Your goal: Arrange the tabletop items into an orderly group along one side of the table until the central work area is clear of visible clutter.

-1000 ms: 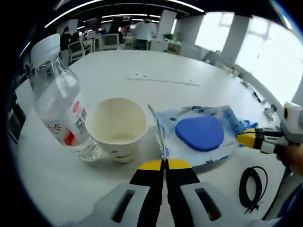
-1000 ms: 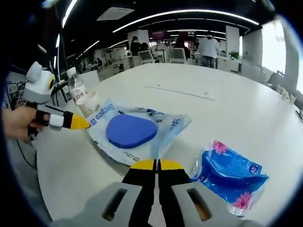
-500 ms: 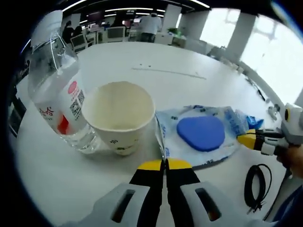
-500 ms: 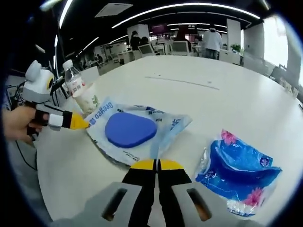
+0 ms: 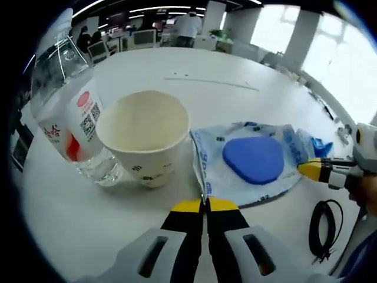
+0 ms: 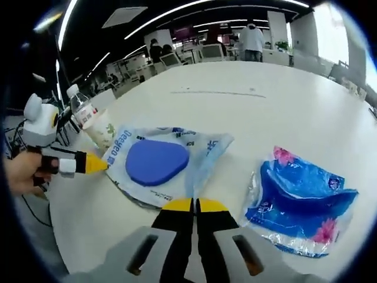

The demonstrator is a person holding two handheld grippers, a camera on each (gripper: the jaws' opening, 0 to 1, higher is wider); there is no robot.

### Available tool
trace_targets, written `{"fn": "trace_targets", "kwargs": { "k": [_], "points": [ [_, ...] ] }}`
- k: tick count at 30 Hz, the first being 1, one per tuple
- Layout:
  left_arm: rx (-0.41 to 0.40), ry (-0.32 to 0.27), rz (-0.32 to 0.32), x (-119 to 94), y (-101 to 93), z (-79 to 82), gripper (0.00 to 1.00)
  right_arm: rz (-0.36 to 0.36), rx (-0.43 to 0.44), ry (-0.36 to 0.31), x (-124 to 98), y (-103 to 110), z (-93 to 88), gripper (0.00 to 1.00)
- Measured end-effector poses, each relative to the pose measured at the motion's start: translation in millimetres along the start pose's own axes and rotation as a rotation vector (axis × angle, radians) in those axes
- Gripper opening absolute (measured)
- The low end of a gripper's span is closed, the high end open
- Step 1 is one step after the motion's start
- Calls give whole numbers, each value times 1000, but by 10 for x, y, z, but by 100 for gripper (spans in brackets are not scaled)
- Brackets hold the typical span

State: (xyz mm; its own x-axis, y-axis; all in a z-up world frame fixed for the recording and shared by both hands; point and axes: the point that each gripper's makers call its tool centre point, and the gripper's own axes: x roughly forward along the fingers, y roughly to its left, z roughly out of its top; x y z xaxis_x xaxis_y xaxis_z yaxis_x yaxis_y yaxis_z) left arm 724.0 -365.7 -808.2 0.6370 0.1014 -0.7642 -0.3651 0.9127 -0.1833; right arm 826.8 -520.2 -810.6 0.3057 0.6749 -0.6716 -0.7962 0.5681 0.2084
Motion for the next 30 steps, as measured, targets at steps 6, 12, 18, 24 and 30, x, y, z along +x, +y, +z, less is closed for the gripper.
{"fn": "trace_targets", "kwargs": {
  "k": [6,12,18,24,30],
  "points": [
    [2,2,9,-16,-15,3,0,1,3,39,-26,6,-1,0],
    [50,-26,8,-86,-45,68,5,6,-16,40,-72,31,16,16],
    [52,-73,17,-217,-132,110,33,22,-62,-1,-210,130,24,33],
    [41,-145,1,-385,-293,154,69,77,-52,-72,-387,234,68,57],
    [74,-139,11,-439,-338,88,92,81,-57,-109,-546,262,49,76]
  ]
}}
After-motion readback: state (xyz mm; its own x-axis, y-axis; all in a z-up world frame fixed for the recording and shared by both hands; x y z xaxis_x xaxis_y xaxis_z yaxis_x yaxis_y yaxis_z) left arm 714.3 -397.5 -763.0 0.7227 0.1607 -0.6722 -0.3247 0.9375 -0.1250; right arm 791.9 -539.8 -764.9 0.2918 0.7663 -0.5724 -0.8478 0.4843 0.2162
